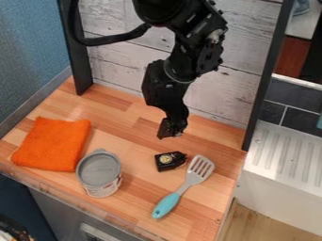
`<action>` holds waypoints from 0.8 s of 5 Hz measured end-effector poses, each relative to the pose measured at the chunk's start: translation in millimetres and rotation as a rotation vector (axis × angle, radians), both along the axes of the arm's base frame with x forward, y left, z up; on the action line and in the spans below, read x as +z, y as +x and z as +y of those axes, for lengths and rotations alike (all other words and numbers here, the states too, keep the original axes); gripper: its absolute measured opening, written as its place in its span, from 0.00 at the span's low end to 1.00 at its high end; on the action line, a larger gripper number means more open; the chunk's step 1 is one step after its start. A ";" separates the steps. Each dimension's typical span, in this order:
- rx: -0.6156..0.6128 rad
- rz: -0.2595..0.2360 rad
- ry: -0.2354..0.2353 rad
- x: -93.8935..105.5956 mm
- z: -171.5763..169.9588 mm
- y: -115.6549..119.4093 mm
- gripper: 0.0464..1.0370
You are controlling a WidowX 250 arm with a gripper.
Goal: Move the can to upper
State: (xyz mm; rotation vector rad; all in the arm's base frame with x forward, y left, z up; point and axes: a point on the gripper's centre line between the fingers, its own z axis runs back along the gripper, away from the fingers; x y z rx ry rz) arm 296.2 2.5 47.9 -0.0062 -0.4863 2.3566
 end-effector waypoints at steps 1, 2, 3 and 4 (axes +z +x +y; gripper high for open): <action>0.012 0.032 -0.001 -8.6 0.1 -5.7 0.96; 0.146 0.035 -0.042 -10.1 15.6 -27.7 0.96; 0.283 0.010 -0.096 -7.6 26.4 -55.2 0.96; 0.386 -0.011 -0.197 -6.2 38.2 -81.8 0.96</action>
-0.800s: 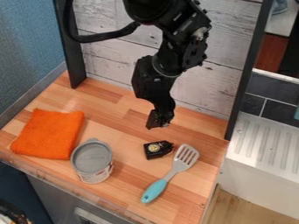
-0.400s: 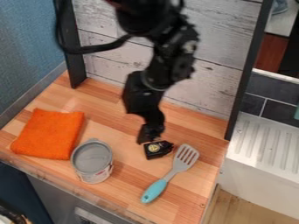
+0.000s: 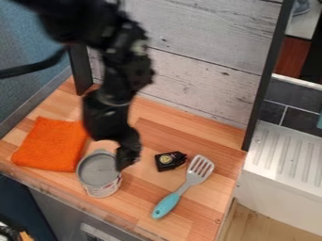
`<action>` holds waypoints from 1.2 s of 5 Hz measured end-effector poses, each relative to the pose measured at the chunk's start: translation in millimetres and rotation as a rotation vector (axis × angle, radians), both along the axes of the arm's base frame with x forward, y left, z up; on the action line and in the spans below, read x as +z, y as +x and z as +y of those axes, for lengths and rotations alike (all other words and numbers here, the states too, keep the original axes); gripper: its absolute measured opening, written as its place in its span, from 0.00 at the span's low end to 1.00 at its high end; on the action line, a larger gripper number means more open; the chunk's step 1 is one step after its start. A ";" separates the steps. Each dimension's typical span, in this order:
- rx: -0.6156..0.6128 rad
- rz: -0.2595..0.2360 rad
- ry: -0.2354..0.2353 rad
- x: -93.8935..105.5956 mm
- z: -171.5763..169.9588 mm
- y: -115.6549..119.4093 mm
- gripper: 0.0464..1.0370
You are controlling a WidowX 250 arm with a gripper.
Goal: Move the can to upper
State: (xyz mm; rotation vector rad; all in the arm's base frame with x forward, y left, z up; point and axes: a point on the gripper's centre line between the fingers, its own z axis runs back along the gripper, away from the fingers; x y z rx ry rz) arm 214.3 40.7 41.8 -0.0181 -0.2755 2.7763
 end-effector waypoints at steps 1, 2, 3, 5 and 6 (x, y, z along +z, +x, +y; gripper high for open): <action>0.098 0.014 -0.038 -14.8 9.1 -24.5 0.96; 0.126 0.062 -0.035 -37.7 20.3 -32.1 0.96; 0.158 0.119 -0.037 -60.3 33.5 -38.8 0.96; 0.205 0.167 -0.030 -79.8 51.3 -29.1 0.96; 0.250 0.194 -0.041 -87.2 53.8 -26.0 0.96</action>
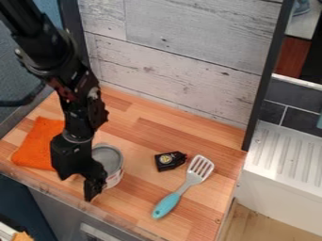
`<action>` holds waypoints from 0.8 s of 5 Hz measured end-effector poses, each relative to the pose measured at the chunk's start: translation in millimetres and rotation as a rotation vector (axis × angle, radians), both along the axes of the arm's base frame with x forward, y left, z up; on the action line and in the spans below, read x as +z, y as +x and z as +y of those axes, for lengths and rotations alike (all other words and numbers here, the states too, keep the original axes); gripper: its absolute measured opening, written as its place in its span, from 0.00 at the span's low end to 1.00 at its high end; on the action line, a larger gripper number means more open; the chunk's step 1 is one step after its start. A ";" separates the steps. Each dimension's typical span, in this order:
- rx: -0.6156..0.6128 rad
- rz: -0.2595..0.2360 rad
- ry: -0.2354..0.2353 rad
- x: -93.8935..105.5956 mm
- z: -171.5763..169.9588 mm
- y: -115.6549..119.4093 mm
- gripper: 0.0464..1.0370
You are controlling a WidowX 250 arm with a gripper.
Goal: Move the can to upper
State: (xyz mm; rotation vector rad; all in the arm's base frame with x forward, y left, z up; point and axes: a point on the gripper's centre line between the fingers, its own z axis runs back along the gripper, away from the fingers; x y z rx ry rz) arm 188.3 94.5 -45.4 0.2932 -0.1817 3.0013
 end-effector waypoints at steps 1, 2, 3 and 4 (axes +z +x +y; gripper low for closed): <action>0.041 0.000 -0.015 0.2 4.0 12.9 0.96; 0.066 -0.012 -0.036 0.2 5.7 30.8 0.96; 0.097 -0.023 -0.052 0.1 8.5 50.8 0.96; 0.072 -0.057 -0.060 1.8 3.2 77.1 0.96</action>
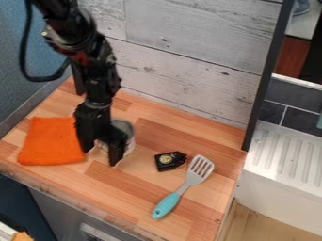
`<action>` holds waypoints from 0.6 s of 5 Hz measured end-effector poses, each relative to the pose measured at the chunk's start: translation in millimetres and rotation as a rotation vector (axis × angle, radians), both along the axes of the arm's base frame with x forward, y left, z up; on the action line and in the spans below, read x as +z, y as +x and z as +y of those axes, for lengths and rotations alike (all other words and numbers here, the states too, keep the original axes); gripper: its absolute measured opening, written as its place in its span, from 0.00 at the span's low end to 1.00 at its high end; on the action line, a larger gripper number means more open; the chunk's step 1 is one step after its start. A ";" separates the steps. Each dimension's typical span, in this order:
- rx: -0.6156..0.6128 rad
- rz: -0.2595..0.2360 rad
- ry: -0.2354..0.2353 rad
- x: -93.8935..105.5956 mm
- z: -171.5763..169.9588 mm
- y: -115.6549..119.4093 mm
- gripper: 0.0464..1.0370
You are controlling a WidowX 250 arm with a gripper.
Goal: Move the can to upper
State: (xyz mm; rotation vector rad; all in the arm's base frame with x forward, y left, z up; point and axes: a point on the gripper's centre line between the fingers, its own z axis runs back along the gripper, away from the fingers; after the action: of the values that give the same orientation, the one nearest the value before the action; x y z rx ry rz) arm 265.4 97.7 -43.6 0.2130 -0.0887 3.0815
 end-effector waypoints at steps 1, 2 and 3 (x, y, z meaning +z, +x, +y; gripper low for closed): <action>-0.029 -0.028 0.008 4.2 -1.7 24.7 0.96; -0.048 -0.039 0.016 1.3 4.5 47.6 0.96; -0.047 -0.069 0.018 4.9 8.4 65.7 0.96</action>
State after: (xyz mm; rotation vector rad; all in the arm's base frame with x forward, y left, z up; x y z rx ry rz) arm 331.1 106.0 -38.7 0.1039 -0.1228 3.0420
